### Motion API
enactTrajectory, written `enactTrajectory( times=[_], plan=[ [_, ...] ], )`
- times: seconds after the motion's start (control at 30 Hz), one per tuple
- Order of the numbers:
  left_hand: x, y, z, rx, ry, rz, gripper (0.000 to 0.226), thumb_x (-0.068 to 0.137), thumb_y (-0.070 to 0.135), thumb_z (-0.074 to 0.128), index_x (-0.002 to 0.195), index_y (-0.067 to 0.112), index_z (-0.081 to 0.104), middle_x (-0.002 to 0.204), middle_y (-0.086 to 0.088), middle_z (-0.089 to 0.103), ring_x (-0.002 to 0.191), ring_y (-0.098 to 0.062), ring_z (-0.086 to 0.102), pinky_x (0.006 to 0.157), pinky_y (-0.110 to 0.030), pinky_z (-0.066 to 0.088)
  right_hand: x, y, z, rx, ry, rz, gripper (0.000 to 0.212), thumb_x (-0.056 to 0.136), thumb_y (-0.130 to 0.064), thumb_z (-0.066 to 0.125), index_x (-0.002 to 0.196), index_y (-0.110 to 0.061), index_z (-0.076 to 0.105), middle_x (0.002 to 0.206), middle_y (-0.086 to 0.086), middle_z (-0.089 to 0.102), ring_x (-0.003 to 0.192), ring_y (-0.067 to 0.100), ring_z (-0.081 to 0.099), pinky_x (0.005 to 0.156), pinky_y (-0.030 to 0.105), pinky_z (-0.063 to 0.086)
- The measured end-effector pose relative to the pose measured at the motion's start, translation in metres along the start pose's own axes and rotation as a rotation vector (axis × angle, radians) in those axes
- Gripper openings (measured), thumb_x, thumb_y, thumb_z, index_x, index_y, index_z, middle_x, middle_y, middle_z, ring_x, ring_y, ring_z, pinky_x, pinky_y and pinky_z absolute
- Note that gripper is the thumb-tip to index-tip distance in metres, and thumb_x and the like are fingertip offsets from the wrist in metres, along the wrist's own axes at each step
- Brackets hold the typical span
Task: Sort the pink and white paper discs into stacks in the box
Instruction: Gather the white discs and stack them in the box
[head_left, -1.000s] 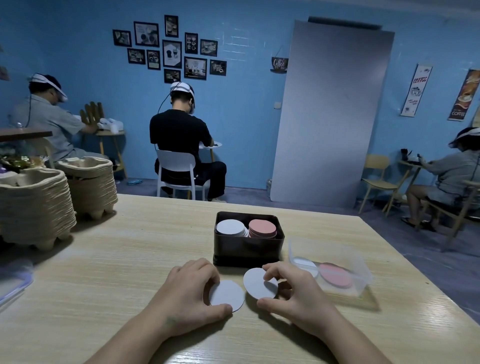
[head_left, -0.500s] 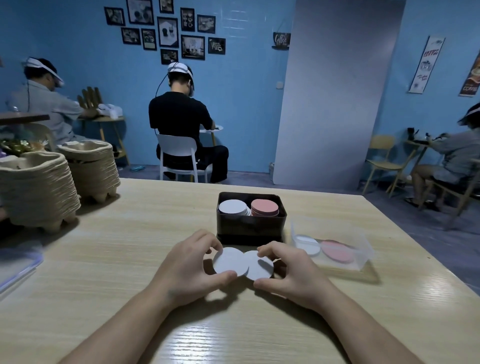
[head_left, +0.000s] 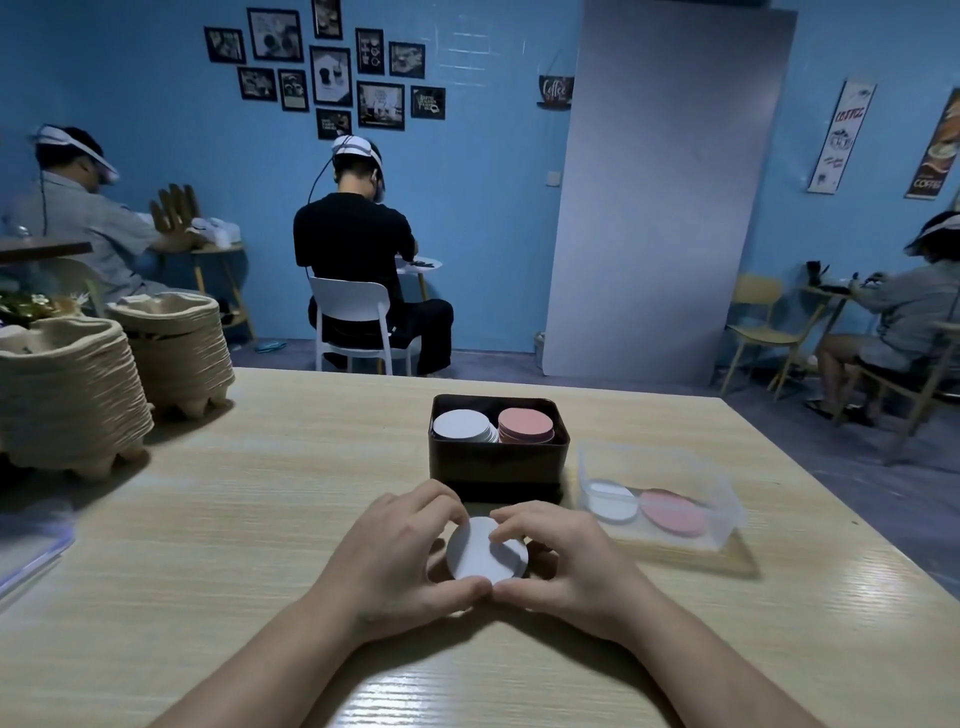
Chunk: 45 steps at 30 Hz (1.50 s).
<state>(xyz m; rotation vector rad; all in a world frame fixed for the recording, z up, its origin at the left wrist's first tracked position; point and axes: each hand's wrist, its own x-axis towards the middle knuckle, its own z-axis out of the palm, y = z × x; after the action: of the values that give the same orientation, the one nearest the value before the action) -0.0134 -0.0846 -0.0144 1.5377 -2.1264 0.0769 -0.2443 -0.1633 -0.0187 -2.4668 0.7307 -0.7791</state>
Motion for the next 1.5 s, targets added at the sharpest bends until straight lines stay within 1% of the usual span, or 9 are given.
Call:
enactTrajectory(
  times=[0.13, 0.27, 0.53, 0.67, 0.83, 1.07, 1.2, 1.33, 1.5],
  plan=[
    [-0.004, -0.005, 0.000, -0.164, 0.010, -0.026, 0.055, 0.080, 0.075, 0.061, 0.121, 0.039, 0.056, 0.116, 0.028, 0.059, 0.102, 0.004, 0.057, 0.084, -0.024, 0.052, -0.002, -0.001, 0.000, 0.103, 0.070, 0.032, 0.028, 0.078, -0.043, 0.087, 0.099, -0.029, 0.075, 0.126, -0.008, 0.066, 0.122, -0.001, 0.060, 0.088, 0.020, 0.056],
    [-0.008, -0.008, 0.000, -0.358, 0.092, -0.041, 0.029, 0.085, 0.053, 0.072, 0.105, 0.035, 0.064, 0.101, 0.024, 0.066, 0.097, -0.004, 0.064, 0.069, -0.019, 0.054, -0.002, -0.002, -0.001, 0.157, 0.147, 0.036, 0.025, 0.076, -0.035, 0.088, 0.097, -0.028, 0.076, 0.124, -0.007, 0.068, 0.122, 0.002, 0.062, 0.085, 0.014, 0.052],
    [-0.006, -0.009, 0.007, -0.285, 0.139, 0.023, 0.021, 0.088, 0.047, 0.068, 0.105, 0.036, 0.063, 0.097, 0.027, 0.068, 0.090, 0.006, 0.063, 0.074, -0.027, 0.057, -0.001, 0.000, 0.002, 0.147, 0.117, 0.046, 0.030, 0.074, -0.046, 0.086, 0.093, -0.031, 0.068, 0.131, -0.007, 0.067, 0.132, -0.002, 0.054, 0.095, 0.023, 0.053],
    [-0.005, -0.011, 0.009, -0.249, 0.134, 0.019, 0.024, 0.087, 0.050, 0.065, 0.108, 0.038, 0.061, 0.099, 0.028, 0.067, 0.090, 0.009, 0.061, 0.075, -0.028, 0.057, -0.001, -0.001, 0.002, 0.145, 0.069, 0.057, 0.029, 0.077, -0.043, 0.085, 0.096, -0.032, 0.066, 0.129, -0.006, 0.067, 0.134, -0.002, 0.052, 0.088, 0.024, 0.058],
    [-0.007, -0.011, 0.009, -0.247, 0.079, 0.025, 0.031, 0.091, 0.054, 0.064, 0.117, 0.038, 0.061, 0.107, 0.024, 0.068, 0.099, 0.003, 0.064, 0.079, -0.029, 0.058, -0.002, -0.005, -0.001, 0.070, 0.064, 0.040, 0.034, 0.075, -0.046, 0.083, 0.100, -0.037, 0.063, 0.114, -0.020, 0.064, 0.108, 0.011, 0.063, 0.081, 0.034, 0.056],
    [-0.008, -0.015, 0.003, -0.214, 0.188, -0.019, 0.019, 0.096, 0.052, 0.052, 0.105, 0.036, 0.057, 0.098, 0.024, 0.062, 0.095, 0.000, 0.061, 0.067, -0.023, 0.053, 0.004, -0.011, -0.011, 0.076, 0.197, 0.036, 0.038, 0.073, -0.048, 0.082, 0.104, -0.032, 0.067, 0.110, -0.018, 0.068, 0.103, 0.008, 0.065, 0.082, 0.014, 0.047],
    [-0.008, -0.019, 0.001, -0.206, 0.254, -0.077, 0.017, 0.095, 0.048, 0.050, 0.094, 0.032, 0.056, 0.085, 0.018, 0.060, 0.085, -0.004, 0.060, 0.061, -0.018, 0.044, 0.030, -0.018, -0.025, 0.064, 0.290, 0.058, 0.040, 0.069, -0.051, 0.080, 0.098, -0.026, 0.069, 0.089, -0.019, 0.067, 0.076, 0.001, 0.059, 0.069, 0.015, 0.044],
    [-0.006, -0.023, -0.001, -0.206, 0.309, -0.115, 0.014, 0.094, 0.045, 0.051, 0.088, 0.033, 0.054, 0.077, 0.017, 0.057, 0.076, -0.007, 0.058, 0.061, -0.027, 0.048, 0.077, -0.017, -0.037, -0.014, 0.256, 0.132, 0.032, 0.076, -0.045, 0.085, 0.096, -0.027, 0.067, 0.101, -0.018, 0.071, 0.087, 0.004, 0.063, 0.075, 0.021, 0.049],
    [-0.006, -0.025, -0.002, -0.221, 0.335, -0.143, 0.015, 0.092, 0.045, 0.050, 0.085, 0.032, 0.051, 0.074, 0.016, 0.056, 0.072, -0.008, 0.057, 0.063, -0.031, 0.048, 0.131, -0.017, -0.037, -0.178, 0.173, 0.232, 0.029, 0.076, -0.047, 0.082, 0.087, -0.029, 0.063, 0.082, -0.016, 0.061, 0.079, 0.003, 0.054, 0.065, 0.026, 0.042]
  ],
)
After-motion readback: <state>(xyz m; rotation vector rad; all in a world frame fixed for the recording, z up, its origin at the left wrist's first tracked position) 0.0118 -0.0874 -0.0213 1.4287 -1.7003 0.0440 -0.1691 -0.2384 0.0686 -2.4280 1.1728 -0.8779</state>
